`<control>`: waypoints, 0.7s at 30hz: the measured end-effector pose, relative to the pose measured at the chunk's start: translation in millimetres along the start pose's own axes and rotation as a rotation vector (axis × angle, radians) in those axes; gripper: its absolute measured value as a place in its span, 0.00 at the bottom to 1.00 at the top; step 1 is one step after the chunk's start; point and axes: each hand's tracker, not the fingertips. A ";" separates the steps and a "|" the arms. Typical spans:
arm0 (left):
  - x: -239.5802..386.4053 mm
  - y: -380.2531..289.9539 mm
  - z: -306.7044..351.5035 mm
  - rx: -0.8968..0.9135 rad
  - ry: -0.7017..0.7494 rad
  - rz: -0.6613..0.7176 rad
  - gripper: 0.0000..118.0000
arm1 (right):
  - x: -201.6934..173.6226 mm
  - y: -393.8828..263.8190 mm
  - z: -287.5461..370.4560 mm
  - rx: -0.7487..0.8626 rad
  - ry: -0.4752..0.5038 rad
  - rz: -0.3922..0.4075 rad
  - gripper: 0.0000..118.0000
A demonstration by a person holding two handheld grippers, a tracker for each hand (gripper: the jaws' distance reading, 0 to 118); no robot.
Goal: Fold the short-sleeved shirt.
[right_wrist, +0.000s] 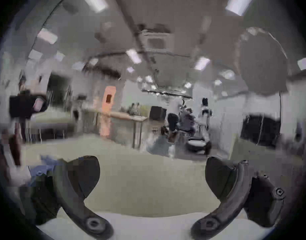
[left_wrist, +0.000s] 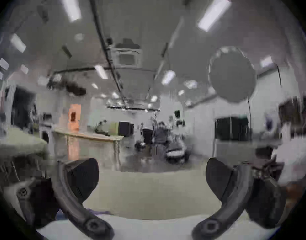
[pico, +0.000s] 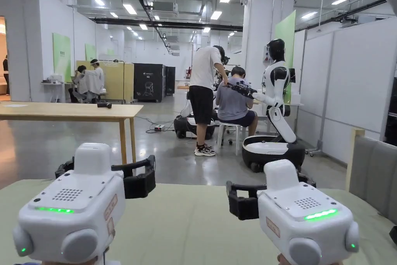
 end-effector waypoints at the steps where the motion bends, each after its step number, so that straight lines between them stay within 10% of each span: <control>1: -0.6 -2.6 4.0 -0.012 -0.044 0.042 1.00 | 2.6 -6.1 2.7 0.021 -0.003 -0.059 1.00; 10: 7.9 -35.5 10.8 -0.114 0.044 -0.031 0.99 | -4.3 -32.1 5.3 -0.026 -0.041 -0.062 0.99; 11: 7.8 -36.1 11.3 -0.111 0.042 -0.049 0.89 | -4.4 -30.5 7.3 -0.026 -0.011 -0.073 0.81; 12: 11.8 -36.5 13.7 -0.099 0.049 -0.090 0.46 | -5.9 -28.8 5.6 -0.027 -0.027 -0.070 0.13; 13: 15.2 -38.4 11.9 -0.096 0.098 -0.144 0.00 | -7.1 -28.9 5.0 -0.069 -0.114 -0.043 0.00; 21: -6.9 -44.0 21.5 -0.101 0.118 -0.103 0.00 | -9.1 -18.9 3.9 -0.032 -0.084 -0.025 0.00</control>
